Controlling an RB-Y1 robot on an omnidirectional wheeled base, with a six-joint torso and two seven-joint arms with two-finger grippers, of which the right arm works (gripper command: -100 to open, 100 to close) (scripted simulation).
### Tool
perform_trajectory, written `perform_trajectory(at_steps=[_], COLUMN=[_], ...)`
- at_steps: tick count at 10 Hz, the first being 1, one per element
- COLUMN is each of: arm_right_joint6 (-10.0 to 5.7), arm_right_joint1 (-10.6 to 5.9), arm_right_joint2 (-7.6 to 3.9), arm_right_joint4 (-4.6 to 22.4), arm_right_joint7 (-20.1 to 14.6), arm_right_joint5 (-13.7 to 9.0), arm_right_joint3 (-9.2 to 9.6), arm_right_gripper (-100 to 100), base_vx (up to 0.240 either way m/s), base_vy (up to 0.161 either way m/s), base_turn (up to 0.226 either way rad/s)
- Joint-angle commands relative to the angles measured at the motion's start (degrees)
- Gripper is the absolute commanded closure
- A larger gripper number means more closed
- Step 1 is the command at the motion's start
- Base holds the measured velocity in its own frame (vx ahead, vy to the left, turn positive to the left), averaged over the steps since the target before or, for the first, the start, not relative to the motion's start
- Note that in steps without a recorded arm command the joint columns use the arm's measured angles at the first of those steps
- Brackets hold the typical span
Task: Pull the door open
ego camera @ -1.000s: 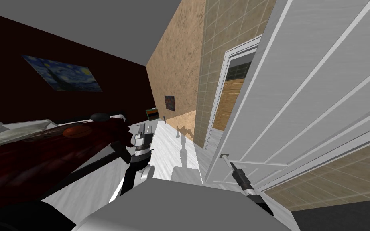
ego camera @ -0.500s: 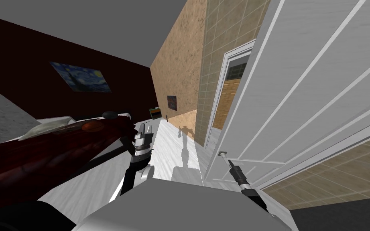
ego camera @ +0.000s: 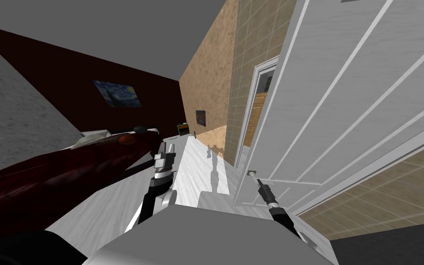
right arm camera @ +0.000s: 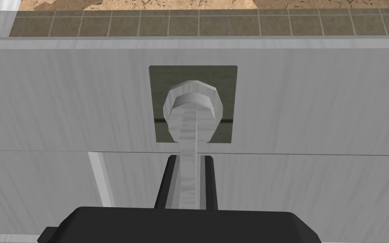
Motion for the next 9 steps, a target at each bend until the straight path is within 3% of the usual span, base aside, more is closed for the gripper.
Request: perform_trajectory(at_steps=[1, 6, 7, 8, 9], arm_right_joint6=[1.33, 3.12, 2.74, 1.0, 1.0], arm_right_joint1=[-1.25, -3.12, -3.14, -1.94, -1.94], arm_right_joint2=[0.49, 1.0, 1.22, 0.14, 0.14], arm_right_joint4=[0.07, 0.21, 0.7, 0.18, 0.18], arm_right_joint7=[0.75, 1.94, 1.78, 0.64, 0.64], arm_right_joint5=[-1.17, -3.07, -2.87, -2.21, -2.21], arm_right_joint3=[1.15, 2.63, 2.71, 4.26, 4.26], arm_right_gripper=[100, 100, 100, 100, 100], base_vx=[-0.194, -0.144, -0.025, -0.121, -0.122], base_vy=[-0.081, -0.085, -0.019, 0.008, 0.01], base_turn=[0.11, 0.079, 0.021, 0.041, -0.003])
